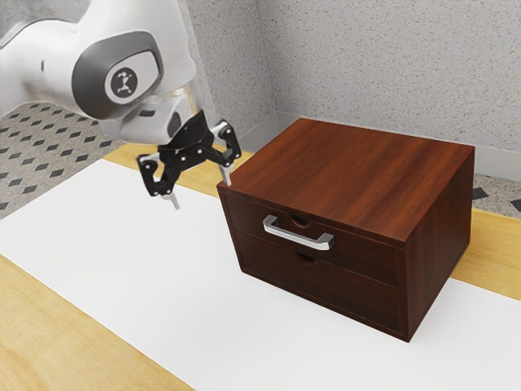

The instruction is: Pull the drawer handle with one arm to open the drawer

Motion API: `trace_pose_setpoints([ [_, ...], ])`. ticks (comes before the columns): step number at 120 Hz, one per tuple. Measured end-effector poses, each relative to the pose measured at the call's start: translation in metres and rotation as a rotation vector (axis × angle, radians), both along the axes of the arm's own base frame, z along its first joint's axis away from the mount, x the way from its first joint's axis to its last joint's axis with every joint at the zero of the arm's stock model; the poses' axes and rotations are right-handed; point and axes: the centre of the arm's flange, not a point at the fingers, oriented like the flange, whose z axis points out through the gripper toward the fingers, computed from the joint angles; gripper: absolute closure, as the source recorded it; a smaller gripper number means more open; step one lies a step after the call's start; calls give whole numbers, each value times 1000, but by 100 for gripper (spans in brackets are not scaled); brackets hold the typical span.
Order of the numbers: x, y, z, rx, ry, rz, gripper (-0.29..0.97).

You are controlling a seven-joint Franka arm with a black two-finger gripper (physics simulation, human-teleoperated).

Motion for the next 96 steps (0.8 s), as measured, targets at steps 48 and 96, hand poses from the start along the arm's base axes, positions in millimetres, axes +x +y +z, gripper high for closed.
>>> trace_pose_setpoints([
  [48,3,5,0,0,-21,5,13],
  [96,10,-13,-10,-3,-7,-24,15],
])
